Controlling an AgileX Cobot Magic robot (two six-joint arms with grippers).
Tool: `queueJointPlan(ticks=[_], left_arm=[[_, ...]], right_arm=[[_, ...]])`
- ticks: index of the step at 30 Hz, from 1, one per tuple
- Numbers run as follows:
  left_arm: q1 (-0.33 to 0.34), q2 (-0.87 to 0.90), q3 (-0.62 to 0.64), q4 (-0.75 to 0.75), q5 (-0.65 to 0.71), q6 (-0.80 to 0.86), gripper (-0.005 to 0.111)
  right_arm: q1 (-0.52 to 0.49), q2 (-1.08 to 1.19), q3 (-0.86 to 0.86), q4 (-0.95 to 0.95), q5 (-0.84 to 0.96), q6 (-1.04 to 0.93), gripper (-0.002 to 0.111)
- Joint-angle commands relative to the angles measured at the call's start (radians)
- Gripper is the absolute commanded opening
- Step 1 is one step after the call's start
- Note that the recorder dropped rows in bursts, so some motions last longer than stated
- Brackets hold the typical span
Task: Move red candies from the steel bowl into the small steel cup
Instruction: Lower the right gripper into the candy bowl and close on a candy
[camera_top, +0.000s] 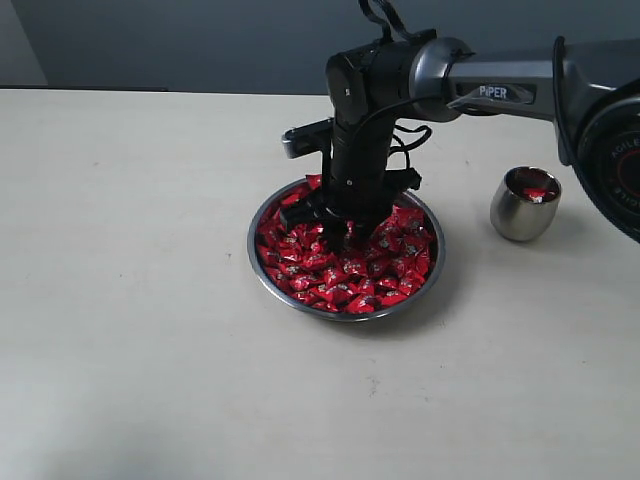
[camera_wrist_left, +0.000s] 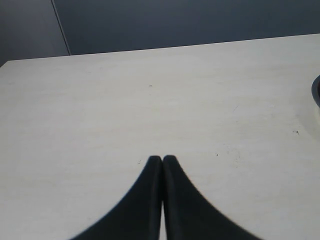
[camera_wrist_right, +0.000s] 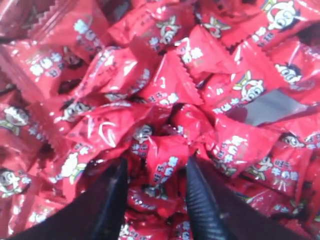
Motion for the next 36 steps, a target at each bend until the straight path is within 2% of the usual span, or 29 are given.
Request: queueJointPlan(ticks=[1, 13, 18, 23, 26, 36], left_arm=[[-0.004, -0.005, -0.008, 0.001, -0.009, -0.002, 0.000], [-0.004, -0.005, -0.008, 0.001, -0.009, -0.002, 0.000], [-0.004, -0.005, -0.008, 0.001, -0.009, -0.002, 0.000], [-0.004, -0.005, -0.008, 0.001, -0.009, -0.002, 0.000], [-0.004, -0.005, -0.008, 0.001, -0.009, -0.002, 0.000], [-0.004, -0.005, -0.008, 0.001, -0.009, -0.002, 0.000]], right_arm=[[-0.003, -0.001, -0.003, 0.003, 0.000, 0.064, 0.038], [-0.003, -0.001, -0.003, 0.003, -0.017, 0.138, 0.037], [-0.003, -0.001, -0.003, 0.003, -0.022, 0.138, 0.027], [-0.003, -0.001, -0.003, 0.000, -0.027, 0.138, 0.008], [-0.003, -0.001, -0.003, -0.002, -0.025, 0.137, 0.000], [-0.003, -0.035, -0.003, -0.038, -0.013, 0.135, -0.001]])
